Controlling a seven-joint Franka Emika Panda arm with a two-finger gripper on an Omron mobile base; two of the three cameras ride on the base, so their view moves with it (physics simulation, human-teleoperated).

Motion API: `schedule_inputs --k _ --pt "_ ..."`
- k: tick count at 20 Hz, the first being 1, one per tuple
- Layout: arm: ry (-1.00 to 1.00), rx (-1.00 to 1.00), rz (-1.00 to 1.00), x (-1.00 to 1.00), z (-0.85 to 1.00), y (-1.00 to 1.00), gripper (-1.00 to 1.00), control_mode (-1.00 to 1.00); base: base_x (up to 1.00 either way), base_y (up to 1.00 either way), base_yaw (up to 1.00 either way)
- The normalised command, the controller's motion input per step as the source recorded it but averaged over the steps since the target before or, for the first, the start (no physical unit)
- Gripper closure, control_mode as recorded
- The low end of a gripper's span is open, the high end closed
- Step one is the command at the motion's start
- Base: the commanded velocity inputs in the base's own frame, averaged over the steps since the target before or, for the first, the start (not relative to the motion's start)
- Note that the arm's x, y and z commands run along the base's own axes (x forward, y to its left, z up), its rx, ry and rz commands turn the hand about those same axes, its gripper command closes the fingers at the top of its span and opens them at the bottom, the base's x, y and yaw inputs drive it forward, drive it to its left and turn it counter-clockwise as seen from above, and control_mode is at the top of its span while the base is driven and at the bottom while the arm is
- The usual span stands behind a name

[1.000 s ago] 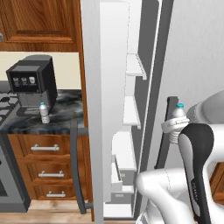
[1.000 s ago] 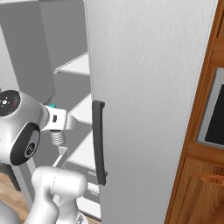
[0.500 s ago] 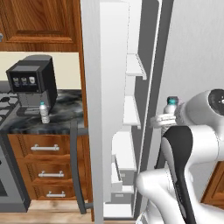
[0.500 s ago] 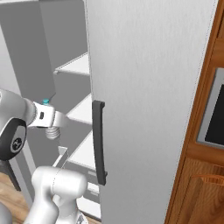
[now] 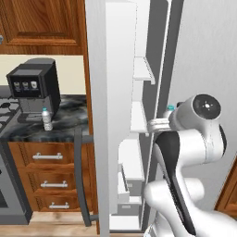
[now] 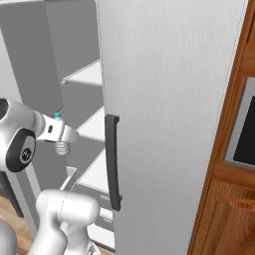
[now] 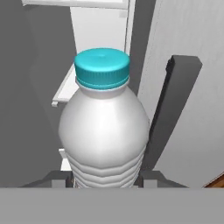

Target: Take the bottled waters from the counter and place them in the freezer to freeze. Close the freezer door after placing the bottles.

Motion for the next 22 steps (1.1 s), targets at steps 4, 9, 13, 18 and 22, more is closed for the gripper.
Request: schedule_inputs --k 4,9,13,18,22 --pt "0.00 0.01 0.05 0.61 -0.28 0.00 1.00 -1.00 0.00 0.00 0.00" --pt "0.00 0.00 0.04 0.41 -0.46 0.00 1.00 -1.00 0.00 0.00 0.00" --pt "0.00 0.00 0.03 0.29 -0.44 0.02 1.00 -1.00 0.00 0.00 0.00" --pt "0.00 0.00 0.03 0.42 -0.36 0.07 1.00 -1.00 0.00 0.00 0.00" --pt "0.00 0.00 0.09 0.40 -0.46 0.05 1.00 -1.00 0.00 0.00 0.00"
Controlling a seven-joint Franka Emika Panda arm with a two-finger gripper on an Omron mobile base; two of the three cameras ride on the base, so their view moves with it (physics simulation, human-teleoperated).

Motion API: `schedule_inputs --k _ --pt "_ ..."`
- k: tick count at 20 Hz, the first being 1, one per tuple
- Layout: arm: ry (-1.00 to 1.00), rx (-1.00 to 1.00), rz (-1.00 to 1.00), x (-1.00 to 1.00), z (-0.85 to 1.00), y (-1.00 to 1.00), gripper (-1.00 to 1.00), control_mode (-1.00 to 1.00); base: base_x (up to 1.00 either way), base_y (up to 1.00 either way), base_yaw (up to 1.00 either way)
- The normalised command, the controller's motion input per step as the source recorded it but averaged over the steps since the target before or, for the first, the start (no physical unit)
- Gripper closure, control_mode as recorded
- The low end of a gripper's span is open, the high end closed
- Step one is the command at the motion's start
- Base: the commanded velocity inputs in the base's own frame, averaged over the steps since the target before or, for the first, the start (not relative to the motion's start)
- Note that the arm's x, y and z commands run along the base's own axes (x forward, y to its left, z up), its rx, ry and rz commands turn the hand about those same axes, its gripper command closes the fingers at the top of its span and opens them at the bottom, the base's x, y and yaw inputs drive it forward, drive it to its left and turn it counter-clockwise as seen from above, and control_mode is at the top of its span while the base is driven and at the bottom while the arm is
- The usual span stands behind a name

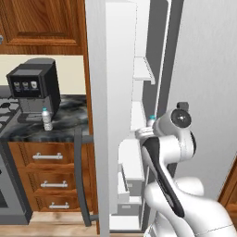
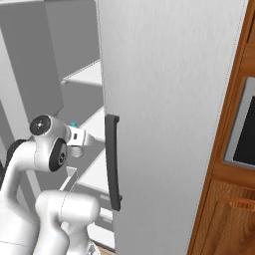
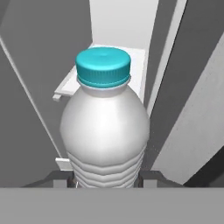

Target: Take the bottled waters from the counter and place them in the freezer to freeze. Close the freezer door after placing the bottles.

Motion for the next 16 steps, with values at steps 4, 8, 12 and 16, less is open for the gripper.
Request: schedule_inputs --k 4,8,12,16 --pt "0.00 0.00 0.08 0.47 -0.33 0.13 1.00 -1.00 0.00 0.00 0.00" --pt "0.00 0.00 0.03 0.48 -0.24 0.23 1.00 -1.00 0.00 0.00 0.00" --pt "0.00 0.00 0.00 0.38 -0.28 0.04 1.00 -1.00 0.00 0.00 0.00" --pt "0.00 0.00 0.00 0.56 -0.23 0.12 1.00 -1.00 0.00 0.00 0.00"
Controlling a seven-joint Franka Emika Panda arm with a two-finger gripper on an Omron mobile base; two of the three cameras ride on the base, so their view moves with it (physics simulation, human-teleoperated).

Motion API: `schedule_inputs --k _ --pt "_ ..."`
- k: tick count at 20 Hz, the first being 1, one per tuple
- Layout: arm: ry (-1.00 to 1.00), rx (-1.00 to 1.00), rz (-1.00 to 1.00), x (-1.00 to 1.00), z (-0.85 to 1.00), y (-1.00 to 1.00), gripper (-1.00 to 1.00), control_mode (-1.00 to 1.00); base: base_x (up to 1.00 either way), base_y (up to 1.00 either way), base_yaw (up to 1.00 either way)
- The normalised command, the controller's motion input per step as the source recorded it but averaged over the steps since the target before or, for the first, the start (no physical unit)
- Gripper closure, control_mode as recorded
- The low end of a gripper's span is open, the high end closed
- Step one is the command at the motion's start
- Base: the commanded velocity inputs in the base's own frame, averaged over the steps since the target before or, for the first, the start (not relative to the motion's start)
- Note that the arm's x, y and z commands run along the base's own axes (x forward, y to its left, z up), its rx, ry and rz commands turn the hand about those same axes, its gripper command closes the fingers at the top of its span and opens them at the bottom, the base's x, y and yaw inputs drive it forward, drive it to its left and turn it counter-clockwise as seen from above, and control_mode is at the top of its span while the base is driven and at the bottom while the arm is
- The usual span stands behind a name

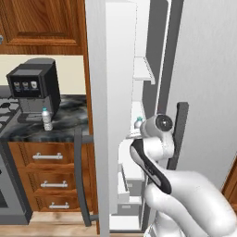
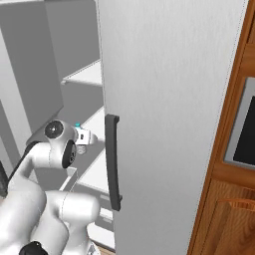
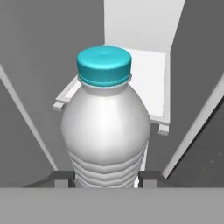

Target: Take the bottled waters from the counter and place them in the freezer to freeze. Close the freezer door after placing the bottles.

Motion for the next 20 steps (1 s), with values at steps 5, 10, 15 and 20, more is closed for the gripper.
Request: schedule_inputs --k 5,10,15,20 --pt "0.00 0.00 0.00 0.62 -0.12 0.05 1.00 -1.00 0.00 0.00 0.00" --pt "0.00 0.00 0.00 0.45 -0.13 0.00 1.00 -1.00 0.00 0.00 0.00" --pt "0.00 0.00 0.00 0.45 -0.11 0.00 1.00 -1.00 0.00 0.00 0.00" --pt "0.00 0.00 0.00 0.41 0.00 0.00 1.00 -1.00 0.00 0.00 0.00"
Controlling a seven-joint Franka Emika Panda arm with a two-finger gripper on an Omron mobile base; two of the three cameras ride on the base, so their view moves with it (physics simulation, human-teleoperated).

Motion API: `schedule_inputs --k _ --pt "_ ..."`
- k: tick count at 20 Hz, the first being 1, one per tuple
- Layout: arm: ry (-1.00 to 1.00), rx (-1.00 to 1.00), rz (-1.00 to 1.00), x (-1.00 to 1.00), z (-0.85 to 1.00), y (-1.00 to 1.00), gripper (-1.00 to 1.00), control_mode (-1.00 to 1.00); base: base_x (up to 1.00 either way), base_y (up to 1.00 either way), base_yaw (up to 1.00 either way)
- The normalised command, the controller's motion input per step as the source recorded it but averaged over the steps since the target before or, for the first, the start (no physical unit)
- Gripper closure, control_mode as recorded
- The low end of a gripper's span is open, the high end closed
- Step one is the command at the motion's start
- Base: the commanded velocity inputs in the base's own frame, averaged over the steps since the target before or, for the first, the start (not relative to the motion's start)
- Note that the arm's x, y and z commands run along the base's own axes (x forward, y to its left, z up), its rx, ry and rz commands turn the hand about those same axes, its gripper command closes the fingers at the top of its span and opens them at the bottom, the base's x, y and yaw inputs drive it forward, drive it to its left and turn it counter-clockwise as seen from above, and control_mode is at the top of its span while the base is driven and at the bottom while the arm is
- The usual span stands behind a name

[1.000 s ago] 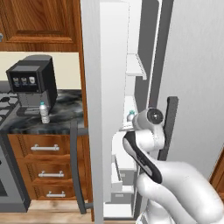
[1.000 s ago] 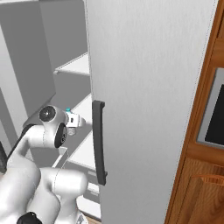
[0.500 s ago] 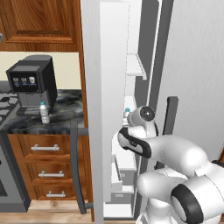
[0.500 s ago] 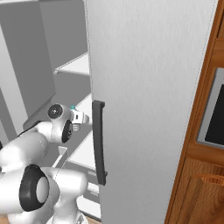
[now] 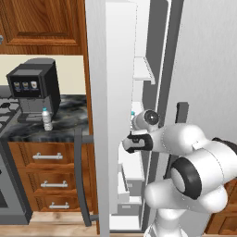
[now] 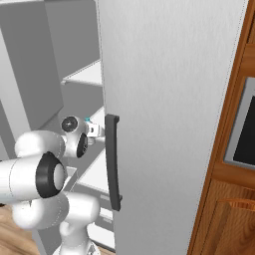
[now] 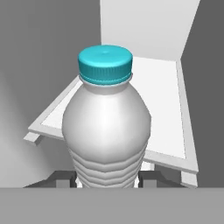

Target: Take the bottled waters from the counter and place them in the freezer to freeze. Close the freezer door after placing the bottles.

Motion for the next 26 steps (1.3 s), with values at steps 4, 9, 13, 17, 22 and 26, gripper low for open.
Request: schedule_inputs --k 4,9,13,17,22,26 --pt "-0.05 0.00 0.00 0.28 0.00 0.00 1.00 -1.00 0.00 0.00 0.00" --pt "-0.08 0.00 0.00 0.03 0.11 0.00 1.00 -1.00 0.00 0.00 0.00" --pt "-0.02 0.00 0.00 0.21 0.01 0.00 1.00 -1.00 0.00 0.00 0.00" --pt "0.00 0.00 0.00 0.38 0.12 0.00 1.00 -1.00 0.00 0.00 0.00" --pt "0.01 0.00 0.00 0.45 0.06 0.02 1.00 -1.00 0.00 0.00 0.00" --pt "0.00 0.00 0.00 0.42 0.00 0.00 1.00 -1.00 0.00 0.00 0.00"
